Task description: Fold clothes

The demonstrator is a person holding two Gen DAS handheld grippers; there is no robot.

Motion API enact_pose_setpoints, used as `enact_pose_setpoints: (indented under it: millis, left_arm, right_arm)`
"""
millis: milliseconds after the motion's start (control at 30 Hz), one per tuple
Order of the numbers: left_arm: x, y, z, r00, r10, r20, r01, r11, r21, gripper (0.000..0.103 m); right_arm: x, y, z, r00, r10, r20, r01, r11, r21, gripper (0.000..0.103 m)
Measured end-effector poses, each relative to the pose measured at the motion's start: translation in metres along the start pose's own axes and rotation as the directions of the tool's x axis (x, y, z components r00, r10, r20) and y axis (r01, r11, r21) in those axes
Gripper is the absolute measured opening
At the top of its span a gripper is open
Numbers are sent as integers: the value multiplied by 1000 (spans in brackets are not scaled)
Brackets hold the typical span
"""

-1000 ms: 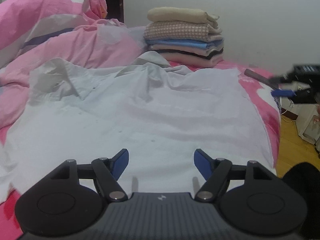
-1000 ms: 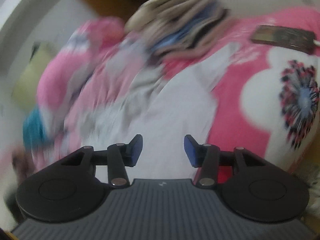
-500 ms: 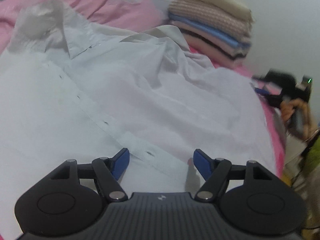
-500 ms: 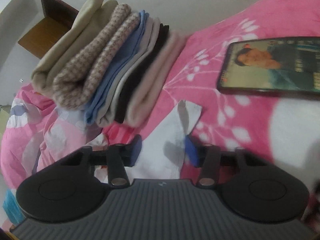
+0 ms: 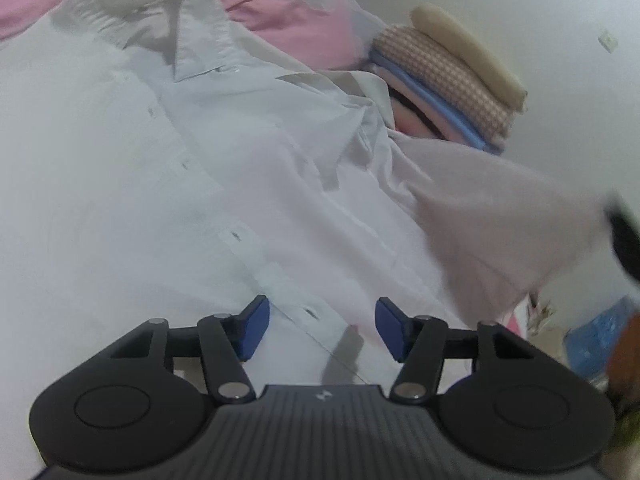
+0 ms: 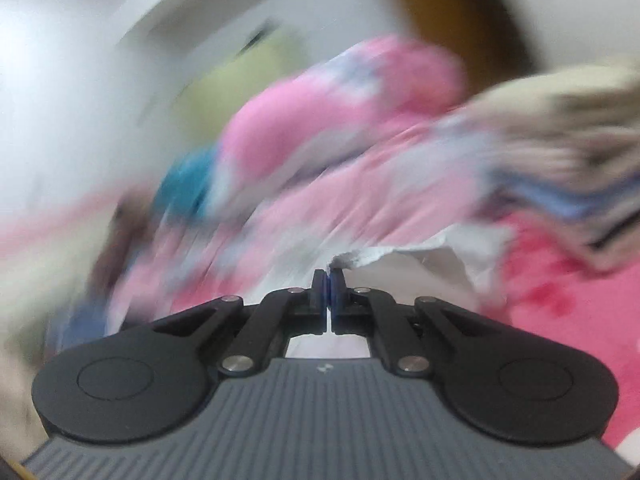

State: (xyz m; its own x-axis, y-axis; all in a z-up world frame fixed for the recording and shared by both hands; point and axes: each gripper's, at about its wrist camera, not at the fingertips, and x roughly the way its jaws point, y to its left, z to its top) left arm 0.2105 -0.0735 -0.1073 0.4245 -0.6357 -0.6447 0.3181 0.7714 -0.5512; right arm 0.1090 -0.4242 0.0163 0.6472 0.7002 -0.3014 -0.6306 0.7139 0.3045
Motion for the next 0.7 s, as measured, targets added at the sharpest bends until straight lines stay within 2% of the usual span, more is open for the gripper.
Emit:
enact_pose_setpoints:
  millis: [67,100,167,233,267,333,400,467,567,700]
  left_arm:
    - [-4,5,0,1000,-9,2,9,1000,-18,54]
    - [-6,6,0,1000,-8,5,8,1000,-15,53]
    - [-11,7,-1,1000,-6,12,6,1000,-8,53]
    - [-14,6,-3,1000,5,21,-5,1000,12,53]
    - [-16,5,-4,1000,12,25,-13,1000,24,53]
    - [-18,3,-5,999,22,27,-23,999,41,53]
    - [-22,1,-7,999,21,32,-23,998,57,53]
    - [-26,-3,-9,999,17,43,-21,996,82,53]
    - [-29,-9,-11,998,13,54,-19,992,123,53]
    - [-27,-17,-13,999,9,53,-18,986,163,53]
  right_arm:
    - [9,45,-25,986,28,-163,-52,989,-142,0]
    - [15,65,-40,968,22,-248,-74,977,-202,0]
    - [27,96,-70,931,-55,-362,-72,942,-327,1]
    - [37,124,-101,881,-155,-446,-71,890,-449,2]
    - [41,133,-112,864,-202,-462,-60,868,-492,2]
    - [43,142,-124,845,-277,-457,-19,839,-543,3]
    - [38,139,-122,848,-287,-445,19,856,-517,6]
    - [27,134,-114,863,-276,-423,62,889,-453,16]
    - [4,124,-103,902,-214,-375,95,946,-310,26]
    - [-15,101,-96,946,-98,-309,78,994,-75,28]
